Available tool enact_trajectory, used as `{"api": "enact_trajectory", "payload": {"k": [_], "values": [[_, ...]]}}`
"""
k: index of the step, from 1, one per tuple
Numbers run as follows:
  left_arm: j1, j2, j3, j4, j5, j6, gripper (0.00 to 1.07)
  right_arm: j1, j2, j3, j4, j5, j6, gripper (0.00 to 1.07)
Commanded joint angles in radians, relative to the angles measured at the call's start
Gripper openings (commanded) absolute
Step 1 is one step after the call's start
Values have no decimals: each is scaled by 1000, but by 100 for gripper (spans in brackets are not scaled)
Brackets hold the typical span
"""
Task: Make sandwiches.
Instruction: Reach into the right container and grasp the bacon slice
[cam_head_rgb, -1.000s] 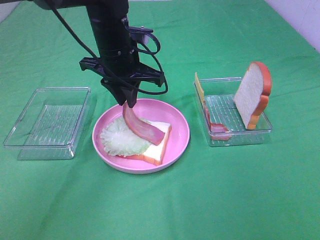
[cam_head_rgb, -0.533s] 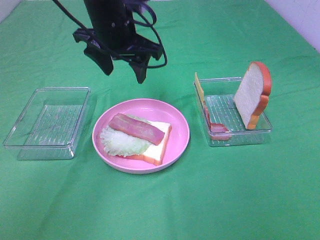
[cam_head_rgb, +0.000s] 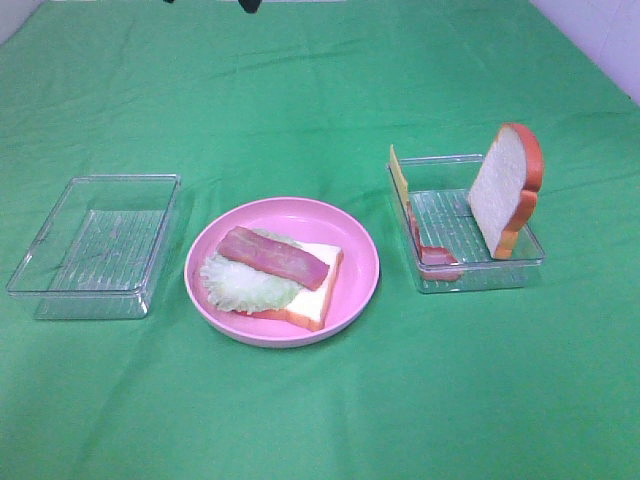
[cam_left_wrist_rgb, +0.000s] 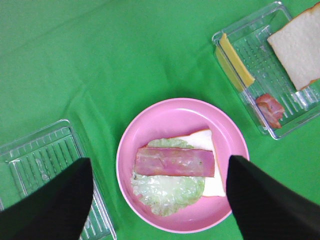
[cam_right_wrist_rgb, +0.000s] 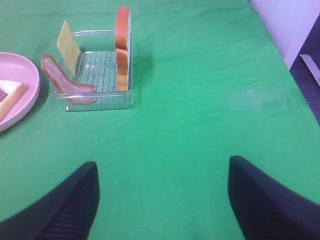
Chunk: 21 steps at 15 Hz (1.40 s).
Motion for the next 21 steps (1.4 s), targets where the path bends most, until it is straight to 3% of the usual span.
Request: {"api": "enact_trajectory", "payload": {"k": [1, 7, 10, 11, 12, 16, 21], "values": [[-2, -110, 83, 5, 69, 3, 71, -3, -13, 2, -1, 0, -5, 69], [-2, -461, 591, 5, 68, -19, 71, -3, -13, 2, -1, 0, -5, 69], [-2, -626, 811, 5, 57, -30, 71, -3, -13, 2, -1, 0, -5, 69], [-2, -649, 838, 5, 53, -30, 71, -3, -13, 2, -1, 0, -5, 69], [-2, -768, 953, 6, 34, -30, 71, -3, -13, 2, -1, 0, -5, 69], [-2, -1001, 1151, 6, -61, -21, 71, -3, -13, 2, -1, 0, -5, 69], [-2, -1338, 1356, 24, -104, 107, 71, -3, -13, 2, -1, 0, -5, 69]]}}
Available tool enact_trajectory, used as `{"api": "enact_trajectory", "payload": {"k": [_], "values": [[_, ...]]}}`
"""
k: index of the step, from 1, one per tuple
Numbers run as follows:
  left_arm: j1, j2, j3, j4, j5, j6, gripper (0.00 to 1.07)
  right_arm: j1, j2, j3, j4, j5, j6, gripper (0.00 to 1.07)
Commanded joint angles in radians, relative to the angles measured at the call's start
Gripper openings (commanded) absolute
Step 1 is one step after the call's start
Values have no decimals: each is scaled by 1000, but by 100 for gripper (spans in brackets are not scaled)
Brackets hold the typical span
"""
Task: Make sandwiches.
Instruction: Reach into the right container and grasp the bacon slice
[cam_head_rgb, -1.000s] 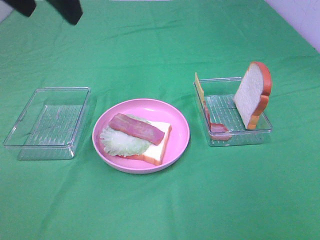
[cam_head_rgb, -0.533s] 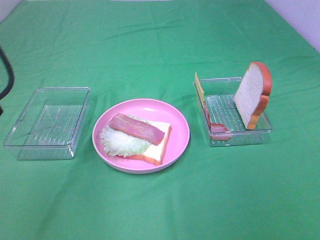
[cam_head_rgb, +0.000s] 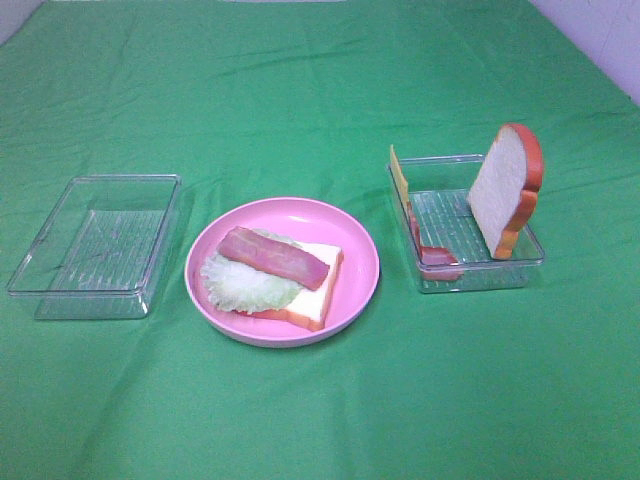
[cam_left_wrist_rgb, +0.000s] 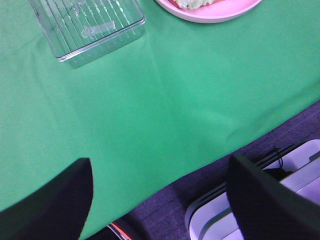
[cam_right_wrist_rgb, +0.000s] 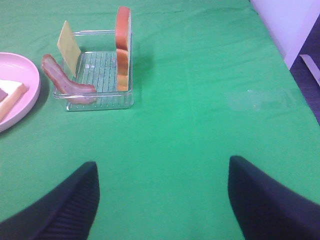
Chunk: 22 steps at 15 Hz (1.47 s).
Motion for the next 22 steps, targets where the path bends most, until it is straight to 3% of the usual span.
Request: {"api": "enact_trajectory", "payload": {"k": [1, 5, 8, 12, 15, 18, 22], "values": [[-2, -190, 87, 13, -14, 51, 71, -3, -13, 2, -1, 0, -5, 69], [-2, -437, 163, 12, -45, 55, 71, -3, 15, -5, 0, -9, -5, 69], [-2, -594, 180, 16, -72, 54, 71, -3, 148, -26, 21, -144, -6, 69], [-2, -620, 184, 15, -76, 54, 71, -3, 510, -26, 37, -434, -9, 69], [-2, -620, 184, 15, -76, 54, 71, -3, 811, -57, 105, -477, -9, 69], [-2, -620, 184, 15, -76, 54, 71, -3, 1039, -175, 142, -417, -31, 69], [-2, -620, 184, 15, -76, 54, 71, -3, 1325, -442, 226, -227, -68, 69]]}}
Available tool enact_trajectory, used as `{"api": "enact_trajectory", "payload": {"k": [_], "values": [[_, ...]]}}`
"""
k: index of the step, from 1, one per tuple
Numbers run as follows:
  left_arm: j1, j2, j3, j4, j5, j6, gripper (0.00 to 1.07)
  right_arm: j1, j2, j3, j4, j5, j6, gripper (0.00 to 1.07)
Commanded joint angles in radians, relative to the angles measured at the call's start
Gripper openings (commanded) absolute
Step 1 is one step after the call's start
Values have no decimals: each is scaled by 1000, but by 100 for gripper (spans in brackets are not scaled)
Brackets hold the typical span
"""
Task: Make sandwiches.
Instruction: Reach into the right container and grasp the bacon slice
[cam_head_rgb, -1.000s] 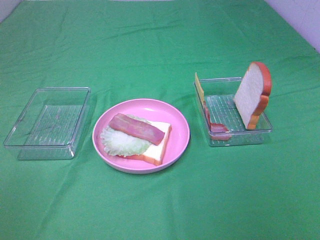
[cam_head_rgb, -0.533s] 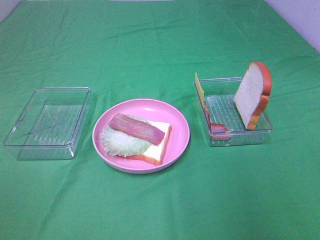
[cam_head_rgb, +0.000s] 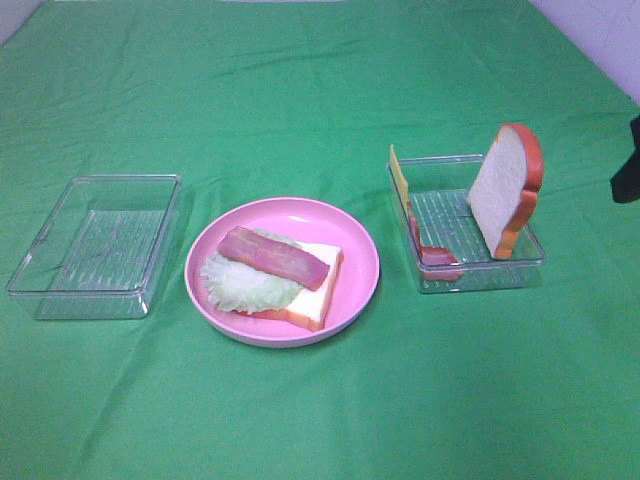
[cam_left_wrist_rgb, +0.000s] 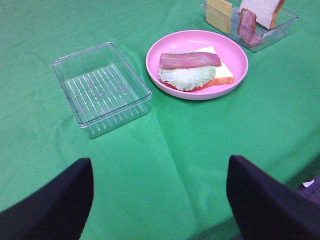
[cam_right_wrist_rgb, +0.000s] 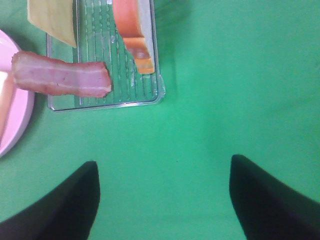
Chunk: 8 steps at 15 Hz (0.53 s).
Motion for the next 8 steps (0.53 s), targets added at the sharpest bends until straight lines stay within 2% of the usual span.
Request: {"api": "enact_trajectory", "payload": {"k": [1, 2, 4, 8], "values": [[-2, -21, 7, 0, -13, 2, 71, -3, 132, -137, 58, 98, -46, 69], [-2, -21, 7, 0, -13, 2, 71, 0, 237, -249, 94, 146, -71, 69], [-2, -21, 7, 0, -13, 2, 71, 35, 302, -322, 87, 181, -71, 69], [-2, -21, 7, 0, -13, 2, 71, 240, 433, -459, 42, 210, 3, 69]]}}
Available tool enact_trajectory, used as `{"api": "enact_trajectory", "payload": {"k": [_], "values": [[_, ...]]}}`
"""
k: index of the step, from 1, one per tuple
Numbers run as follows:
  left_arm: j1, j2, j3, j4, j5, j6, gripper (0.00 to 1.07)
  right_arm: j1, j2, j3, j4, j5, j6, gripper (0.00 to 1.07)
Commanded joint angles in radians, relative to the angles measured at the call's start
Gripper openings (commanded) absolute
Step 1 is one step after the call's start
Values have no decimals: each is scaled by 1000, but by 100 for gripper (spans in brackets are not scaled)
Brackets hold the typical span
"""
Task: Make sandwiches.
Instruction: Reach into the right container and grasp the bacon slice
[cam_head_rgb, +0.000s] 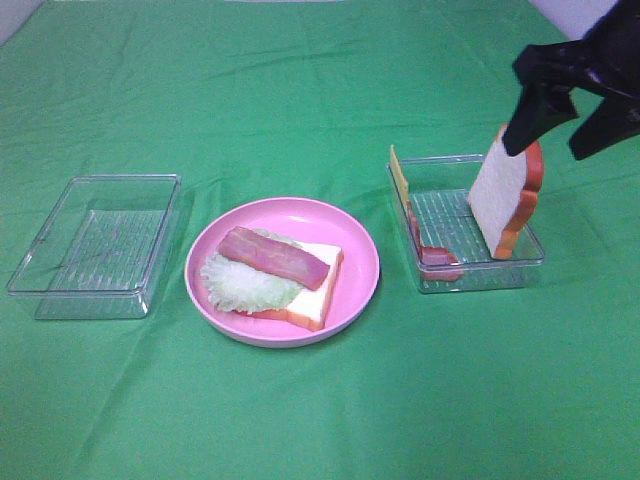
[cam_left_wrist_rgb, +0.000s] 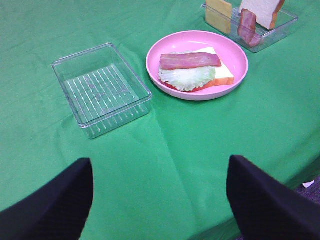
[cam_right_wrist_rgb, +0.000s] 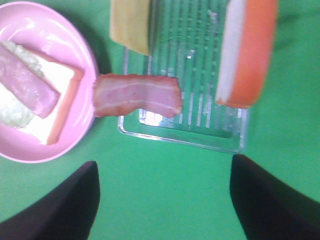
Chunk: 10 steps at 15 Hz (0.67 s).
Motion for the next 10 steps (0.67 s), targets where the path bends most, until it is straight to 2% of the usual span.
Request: {"api": "enact_trajectory", "payload": {"k": [1, 5, 7, 10], "values": [[-2, -21, 7, 0, -12, 2, 71, 106, 68, -72, -15, 15, 65, 69], [-2, -21, 7, 1, -12, 2, 71, 194, 215, -201, -42, 98, 129, 68], [-2, -21, 7, 1, -12, 2, 71, 201, 339, -298, -52, 154, 151, 66], [-2, -21, 7, 1, -12, 2, 71, 201, 404, -337, -52, 164, 151, 66]]}}
